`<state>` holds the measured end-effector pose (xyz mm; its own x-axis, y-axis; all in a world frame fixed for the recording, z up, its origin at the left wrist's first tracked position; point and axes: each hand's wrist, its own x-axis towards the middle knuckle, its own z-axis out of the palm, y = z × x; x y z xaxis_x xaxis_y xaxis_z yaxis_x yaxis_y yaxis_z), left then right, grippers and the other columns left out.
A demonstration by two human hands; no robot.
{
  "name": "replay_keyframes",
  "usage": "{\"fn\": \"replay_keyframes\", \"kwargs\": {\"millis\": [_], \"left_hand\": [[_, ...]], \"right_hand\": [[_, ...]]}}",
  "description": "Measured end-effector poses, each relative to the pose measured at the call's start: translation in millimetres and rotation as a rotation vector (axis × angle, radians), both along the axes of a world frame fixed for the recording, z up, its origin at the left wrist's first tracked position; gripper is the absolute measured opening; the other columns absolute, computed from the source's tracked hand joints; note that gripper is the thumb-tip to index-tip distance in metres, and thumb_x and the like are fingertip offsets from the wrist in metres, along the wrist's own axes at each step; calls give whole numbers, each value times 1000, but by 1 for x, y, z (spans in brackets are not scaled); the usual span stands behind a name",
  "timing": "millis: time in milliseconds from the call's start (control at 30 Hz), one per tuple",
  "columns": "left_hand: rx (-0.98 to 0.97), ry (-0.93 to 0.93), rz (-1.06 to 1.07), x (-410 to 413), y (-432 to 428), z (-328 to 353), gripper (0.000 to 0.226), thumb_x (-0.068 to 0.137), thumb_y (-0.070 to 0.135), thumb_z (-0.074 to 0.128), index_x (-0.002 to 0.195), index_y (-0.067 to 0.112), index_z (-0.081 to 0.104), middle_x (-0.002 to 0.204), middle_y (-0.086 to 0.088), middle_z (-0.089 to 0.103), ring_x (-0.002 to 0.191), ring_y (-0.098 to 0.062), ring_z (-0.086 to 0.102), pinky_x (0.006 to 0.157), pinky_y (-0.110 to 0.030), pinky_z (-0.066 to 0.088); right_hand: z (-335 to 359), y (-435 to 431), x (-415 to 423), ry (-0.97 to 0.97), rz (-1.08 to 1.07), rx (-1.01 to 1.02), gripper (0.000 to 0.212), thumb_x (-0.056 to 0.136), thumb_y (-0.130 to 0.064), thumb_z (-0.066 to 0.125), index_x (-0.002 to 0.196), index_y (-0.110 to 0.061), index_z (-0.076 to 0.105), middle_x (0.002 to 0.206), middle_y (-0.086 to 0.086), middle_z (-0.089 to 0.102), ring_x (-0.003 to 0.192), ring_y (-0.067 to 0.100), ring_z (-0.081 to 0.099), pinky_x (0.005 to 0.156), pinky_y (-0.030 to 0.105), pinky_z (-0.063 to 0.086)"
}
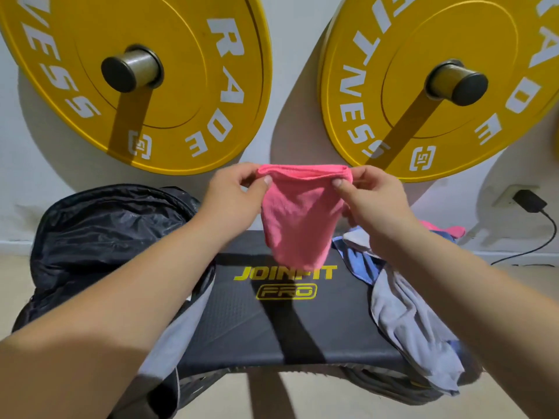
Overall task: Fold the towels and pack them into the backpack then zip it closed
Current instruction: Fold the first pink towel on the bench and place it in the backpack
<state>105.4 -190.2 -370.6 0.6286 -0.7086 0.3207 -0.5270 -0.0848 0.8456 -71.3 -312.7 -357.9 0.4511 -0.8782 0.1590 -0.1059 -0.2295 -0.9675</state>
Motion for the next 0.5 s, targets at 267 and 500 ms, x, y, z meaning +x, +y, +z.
{"fn": "replay_keyframes", "kwargs": {"millis": [267,500], "left_hand": [[169,62,-102,1,10,-78,15,89,2,64,90,15,70,71,9,65,55,3,55,60,-14,45],[628,-159,-411,-5,40,-171,12,88,18,68,84,27,61,76,10,63,67,-7,54,65,-28,46]], "right_hand": [[-92,-5,-6,263,144,-37,6,78,-9,68,81,-12,64,67,16,68,57,18,55,58,32,45],[-187,9,-34,975,648,-409,7,75,-26,55,80,-24,50,87,-11,42,88,24,58,76,40,52]]}}
